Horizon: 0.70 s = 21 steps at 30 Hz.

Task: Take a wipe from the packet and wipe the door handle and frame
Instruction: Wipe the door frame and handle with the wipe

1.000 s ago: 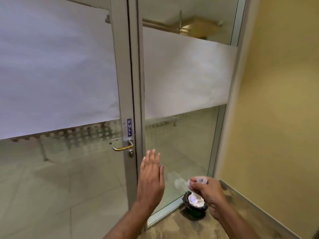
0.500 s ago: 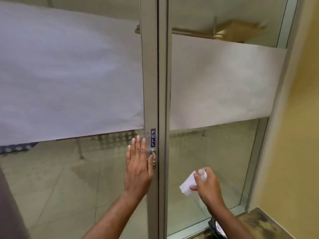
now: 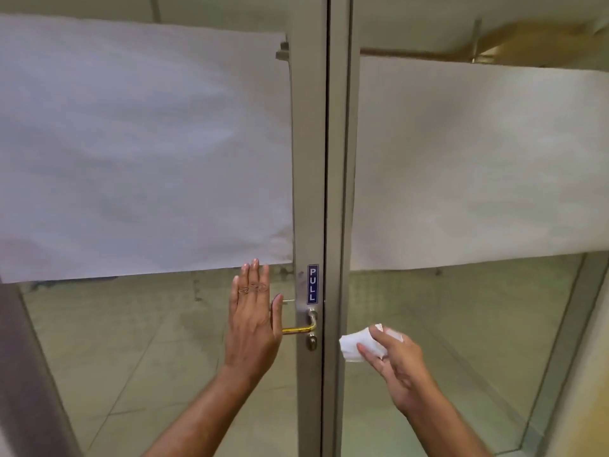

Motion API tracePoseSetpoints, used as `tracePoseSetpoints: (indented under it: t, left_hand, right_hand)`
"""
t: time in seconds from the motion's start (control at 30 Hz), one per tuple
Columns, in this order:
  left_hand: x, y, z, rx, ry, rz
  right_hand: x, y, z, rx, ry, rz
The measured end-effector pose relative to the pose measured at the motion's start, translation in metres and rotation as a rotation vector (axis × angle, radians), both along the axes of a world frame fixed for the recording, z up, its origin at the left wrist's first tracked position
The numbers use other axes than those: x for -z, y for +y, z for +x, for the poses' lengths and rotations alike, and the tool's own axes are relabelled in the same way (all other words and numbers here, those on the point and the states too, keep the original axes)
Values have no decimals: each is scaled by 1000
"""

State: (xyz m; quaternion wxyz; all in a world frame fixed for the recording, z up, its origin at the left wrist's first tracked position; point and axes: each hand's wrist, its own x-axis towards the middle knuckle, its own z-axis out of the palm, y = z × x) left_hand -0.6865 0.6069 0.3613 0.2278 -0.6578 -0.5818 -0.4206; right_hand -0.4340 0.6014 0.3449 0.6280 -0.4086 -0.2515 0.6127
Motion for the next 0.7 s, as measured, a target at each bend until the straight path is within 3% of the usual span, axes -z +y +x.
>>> tracePoseSetpoints:
  t: [0.2,0.5,0.6,0.7]
  left_hand:
    - [8,38,-21,5,-15,-35]
    - [16,97,-43,25,-16,-38]
    - [21,114,-43,12,-30,-44]
    - [23,129,-41,-4,-55,-39]
  right_hand:
    - [-1,38,-32,27,150,-41]
    - [-12,89,-85,192,85,38]
    - [-13,108,-97,249,-87,193]
    - [-2,126,-104,354,-524,437]
